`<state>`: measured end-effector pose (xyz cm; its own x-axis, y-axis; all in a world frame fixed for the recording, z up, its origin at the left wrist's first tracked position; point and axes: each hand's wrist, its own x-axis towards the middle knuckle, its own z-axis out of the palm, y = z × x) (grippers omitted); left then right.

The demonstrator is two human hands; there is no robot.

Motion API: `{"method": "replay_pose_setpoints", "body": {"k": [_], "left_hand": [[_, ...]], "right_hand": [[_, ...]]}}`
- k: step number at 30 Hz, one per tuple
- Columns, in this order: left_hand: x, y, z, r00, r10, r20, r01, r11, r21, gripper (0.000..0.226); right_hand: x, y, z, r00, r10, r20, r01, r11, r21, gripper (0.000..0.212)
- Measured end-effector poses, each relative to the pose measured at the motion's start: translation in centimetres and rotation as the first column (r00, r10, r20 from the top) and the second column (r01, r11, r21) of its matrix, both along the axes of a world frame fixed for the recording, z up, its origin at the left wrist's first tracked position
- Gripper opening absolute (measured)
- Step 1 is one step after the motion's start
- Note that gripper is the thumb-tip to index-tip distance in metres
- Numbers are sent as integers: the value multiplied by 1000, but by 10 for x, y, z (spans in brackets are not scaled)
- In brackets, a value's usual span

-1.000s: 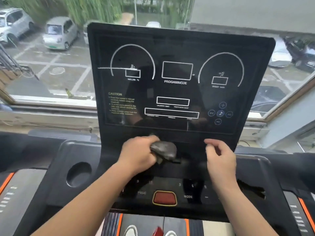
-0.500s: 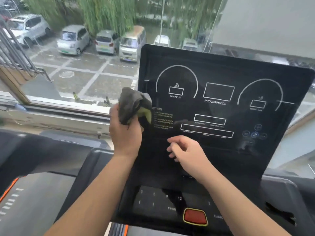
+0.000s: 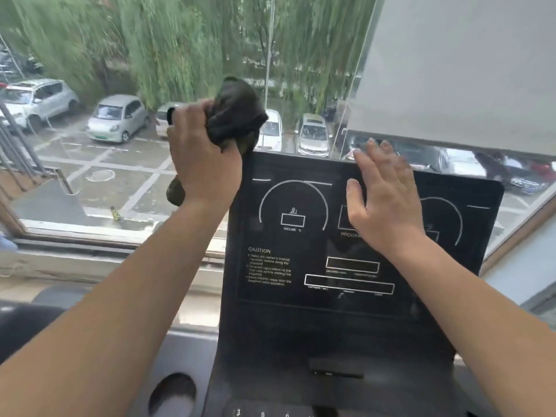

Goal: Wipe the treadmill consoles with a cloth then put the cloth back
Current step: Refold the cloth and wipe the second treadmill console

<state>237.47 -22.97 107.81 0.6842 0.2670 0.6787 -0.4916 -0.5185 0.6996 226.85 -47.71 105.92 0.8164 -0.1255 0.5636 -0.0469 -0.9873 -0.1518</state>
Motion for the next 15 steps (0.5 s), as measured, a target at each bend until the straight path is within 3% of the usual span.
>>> {"method": "replay_pose_setpoints", "body": {"k": [2, 4, 10, 15], "left_hand": [[1, -16, -10, 988, -156, 11, 148, 957, 247, 52], [-1, -26, -32, 980, -197, -26, 190, 888, 418, 64], [-23, -17, -81, 979, -201, 15, 150, 775, 614, 83], [-54, 0, -124, 993, -115, -17, 93, 698, 710, 61]], "right_hand": [[10, -8, 1, 999, -19, -32, 19, 1000, 11, 53], [13, -12, -2, 1000, -12, -8, 12, 1000, 16, 52], [17, -12, -10, 999, -9, 37, 6, 998, 69, 51], [16, -6, -16, 997, -59, -43, 61, 997, 53, 64]]}}
